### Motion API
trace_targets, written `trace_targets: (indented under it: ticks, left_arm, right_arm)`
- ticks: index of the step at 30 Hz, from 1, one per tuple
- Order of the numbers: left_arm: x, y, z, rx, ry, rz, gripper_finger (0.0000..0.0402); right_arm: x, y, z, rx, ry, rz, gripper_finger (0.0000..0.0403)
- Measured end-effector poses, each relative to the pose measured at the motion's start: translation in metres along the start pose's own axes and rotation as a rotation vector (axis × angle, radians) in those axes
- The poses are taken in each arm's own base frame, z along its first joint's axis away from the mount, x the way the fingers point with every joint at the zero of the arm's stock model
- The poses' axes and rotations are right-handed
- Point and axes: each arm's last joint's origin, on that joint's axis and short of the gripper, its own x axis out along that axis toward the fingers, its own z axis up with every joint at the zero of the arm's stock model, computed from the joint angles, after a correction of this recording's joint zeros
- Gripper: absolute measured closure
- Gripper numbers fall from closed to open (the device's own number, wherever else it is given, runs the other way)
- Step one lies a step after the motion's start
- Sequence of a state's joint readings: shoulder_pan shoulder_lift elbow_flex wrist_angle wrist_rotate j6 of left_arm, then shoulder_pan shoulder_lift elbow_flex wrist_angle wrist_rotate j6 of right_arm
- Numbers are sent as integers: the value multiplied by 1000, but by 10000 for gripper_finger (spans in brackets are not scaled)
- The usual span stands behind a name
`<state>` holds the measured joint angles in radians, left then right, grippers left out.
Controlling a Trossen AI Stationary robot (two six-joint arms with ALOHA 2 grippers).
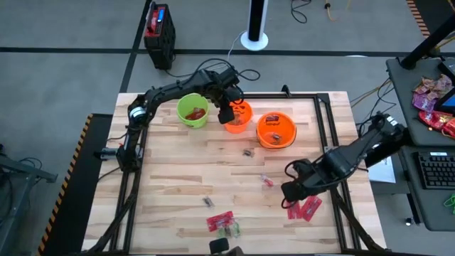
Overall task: Sort candy by brand, put in halloween buckets
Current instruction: Put the red candy into the green bucket
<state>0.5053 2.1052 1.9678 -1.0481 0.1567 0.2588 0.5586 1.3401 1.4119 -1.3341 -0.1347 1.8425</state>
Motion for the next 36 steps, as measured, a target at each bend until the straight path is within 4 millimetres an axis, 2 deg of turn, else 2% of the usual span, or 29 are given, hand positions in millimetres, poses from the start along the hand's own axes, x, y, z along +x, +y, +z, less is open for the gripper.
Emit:
trace_targets:
  ticks: [4,9,13,18,21,25,28,31,36]
  left_arm:
    - [-9,-2,0,-32,1,-29,252]
    - [-46,-11,4,-70,-53,-39,248]
    - [-91,-24,6,-87,-124,-33,254]
    - [-163,-51,-2,-68,-295,-26,266]
    - [-197,-66,-13,-66,-371,-33,269]
    - [-230,-82,-32,-75,-445,-48,270]
    - [-242,-93,-46,-68,-462,-53,270]
    - [-239,-103,-56,-63,-464,-70,270]
    - [-206,-120,-77,-56,-476,-121,270]
  right_arm:
    - [25,-4,4,18,-8,-82,179]
    - [67,-18,15,-32,-39,-180,179]
    - [106,-26,25,-80,-36,-143,179]
    - [146,-35,33,-101,-14,-62,179]
    - [165,-41,37,-94,-5,-72,179]
    - [181,-40,39,-124,-6,-102,180]
    - [191,-38,40,-155,-5,-144,190]
    - [200,-39,41,-178,-2,-193,221]
    - [201,-39,41,-204,1,-191,311]
